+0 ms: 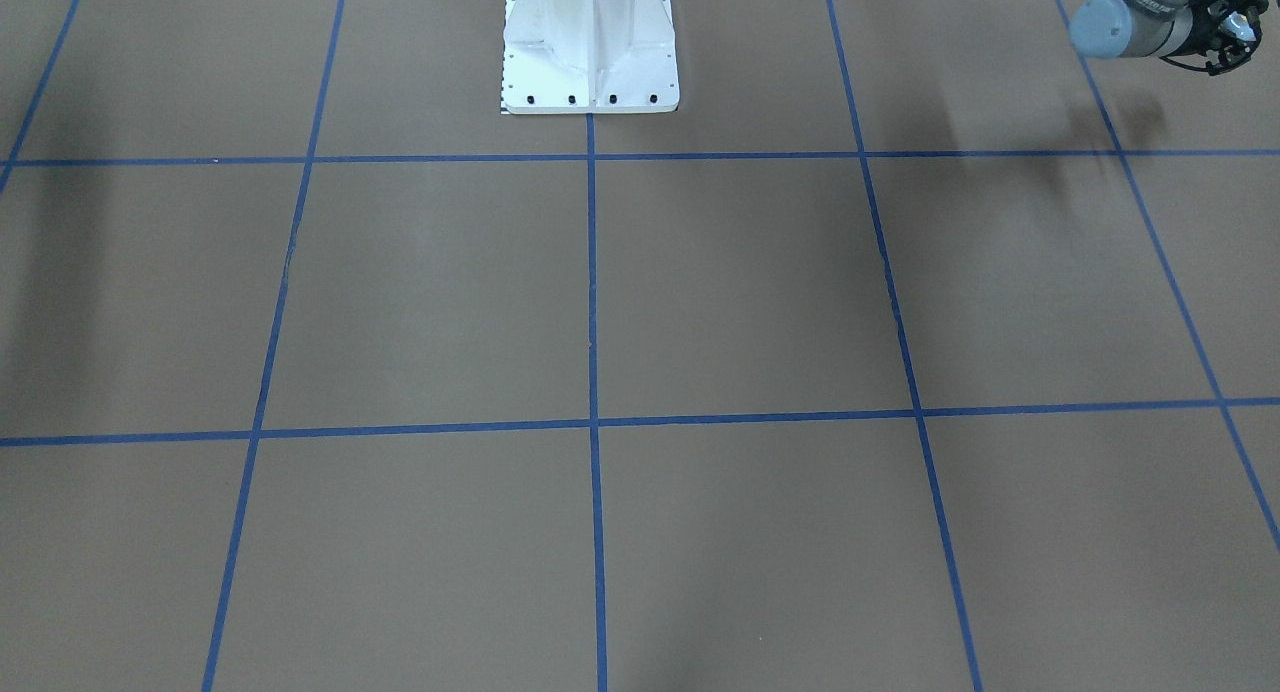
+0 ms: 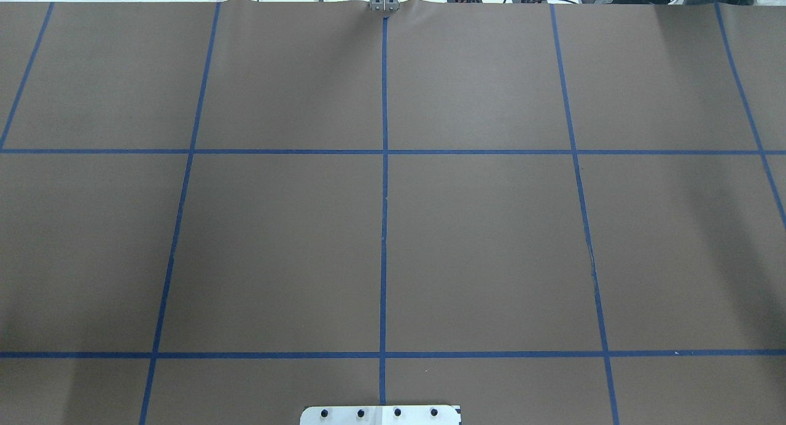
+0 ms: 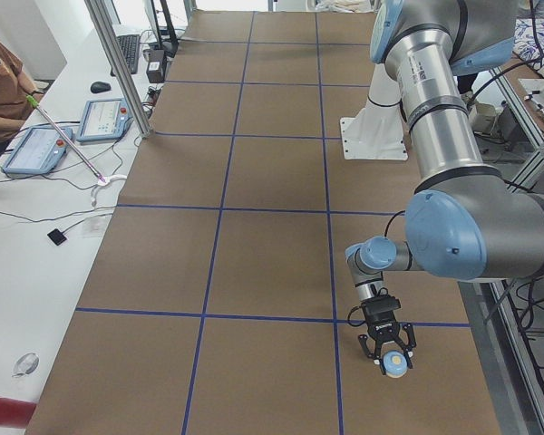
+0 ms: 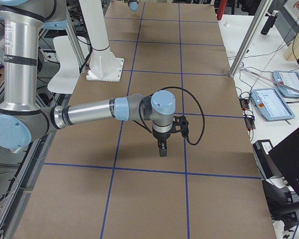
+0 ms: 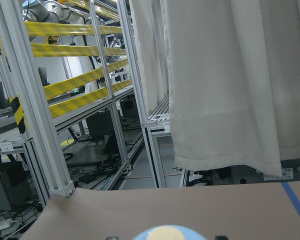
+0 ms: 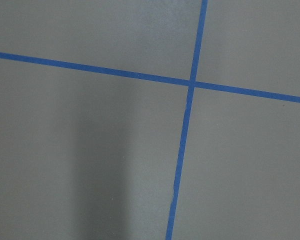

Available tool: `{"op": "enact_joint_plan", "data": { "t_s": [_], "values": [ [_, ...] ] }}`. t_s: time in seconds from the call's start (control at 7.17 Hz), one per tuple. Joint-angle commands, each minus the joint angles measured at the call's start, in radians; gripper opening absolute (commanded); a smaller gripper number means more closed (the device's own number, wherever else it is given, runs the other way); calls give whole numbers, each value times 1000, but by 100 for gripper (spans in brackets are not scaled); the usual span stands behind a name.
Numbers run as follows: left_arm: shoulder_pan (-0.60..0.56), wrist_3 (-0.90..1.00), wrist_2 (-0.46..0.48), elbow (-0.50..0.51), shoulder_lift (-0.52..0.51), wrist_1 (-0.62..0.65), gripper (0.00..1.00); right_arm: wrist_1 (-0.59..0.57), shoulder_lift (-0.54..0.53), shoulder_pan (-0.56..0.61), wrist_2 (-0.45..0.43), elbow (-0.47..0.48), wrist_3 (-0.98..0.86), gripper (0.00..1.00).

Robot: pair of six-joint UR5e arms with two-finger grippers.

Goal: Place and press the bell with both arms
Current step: 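Carry the held bell with the left gripper toward the table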

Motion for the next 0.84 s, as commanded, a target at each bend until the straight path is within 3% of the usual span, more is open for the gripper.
{"op": "enact_joint_plan", "data": {
  "t_s": [0.0,0.28,0.42,0.7],
  "values": [
    [-54,196,2,-160,55,83,0,0,5,0,-1,-2,0,100],
    [-202,429,53,-229,-9,189,0,-2,5,0,-1,-7,1,100],
    [-307,553,134,-248,-96,239,0,-2,5,0,-1,-8,1,100],
    [-593,835,310,-213,-507,550,0,-2,11,0,-3,-11,1,100]
  ]
}}
